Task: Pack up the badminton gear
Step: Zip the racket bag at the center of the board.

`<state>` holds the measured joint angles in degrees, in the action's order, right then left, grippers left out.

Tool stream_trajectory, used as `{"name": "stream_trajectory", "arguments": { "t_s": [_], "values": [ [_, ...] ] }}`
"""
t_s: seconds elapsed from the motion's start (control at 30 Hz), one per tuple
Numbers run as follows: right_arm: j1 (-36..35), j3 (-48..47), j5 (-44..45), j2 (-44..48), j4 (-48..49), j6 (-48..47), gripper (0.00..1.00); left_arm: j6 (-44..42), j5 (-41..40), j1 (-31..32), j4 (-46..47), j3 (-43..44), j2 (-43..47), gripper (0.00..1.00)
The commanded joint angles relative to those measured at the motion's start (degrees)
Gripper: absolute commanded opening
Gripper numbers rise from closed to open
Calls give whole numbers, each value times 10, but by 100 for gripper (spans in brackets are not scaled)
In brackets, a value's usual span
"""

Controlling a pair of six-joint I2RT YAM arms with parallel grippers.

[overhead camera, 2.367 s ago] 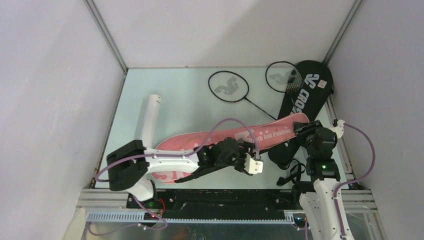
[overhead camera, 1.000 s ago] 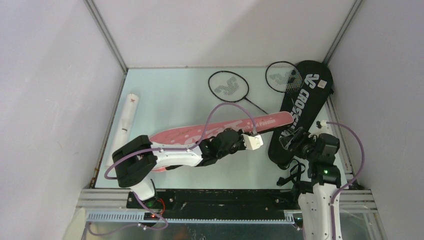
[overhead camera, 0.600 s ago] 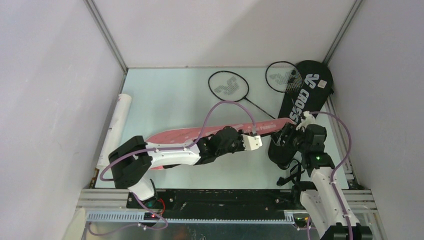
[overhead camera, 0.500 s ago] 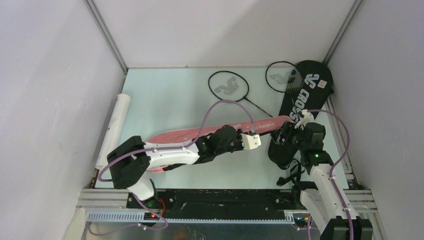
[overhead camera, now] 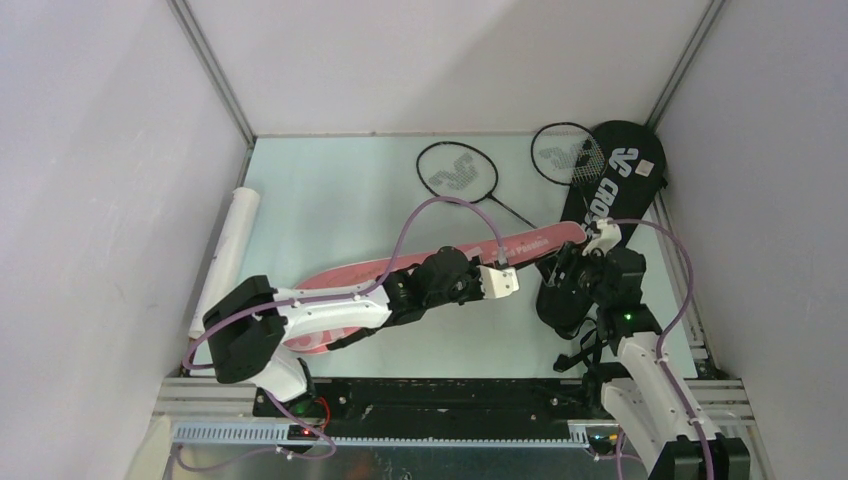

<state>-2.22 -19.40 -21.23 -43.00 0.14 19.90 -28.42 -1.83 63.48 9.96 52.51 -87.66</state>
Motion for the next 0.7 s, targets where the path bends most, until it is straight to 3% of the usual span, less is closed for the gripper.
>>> {"name": "stream_trajectory", "arguments": {
  "t_s": [0.0, 0.67],
  "values": [
    [-34, -1, 21, 20, 69, 9, 60, 9, 42, 4, 21, 32, 20, 0],
    [-70, -6, 137, 89, 31, -36, 43, -20, 83, 4, -26, 27, 29, 0]
  ]
}}
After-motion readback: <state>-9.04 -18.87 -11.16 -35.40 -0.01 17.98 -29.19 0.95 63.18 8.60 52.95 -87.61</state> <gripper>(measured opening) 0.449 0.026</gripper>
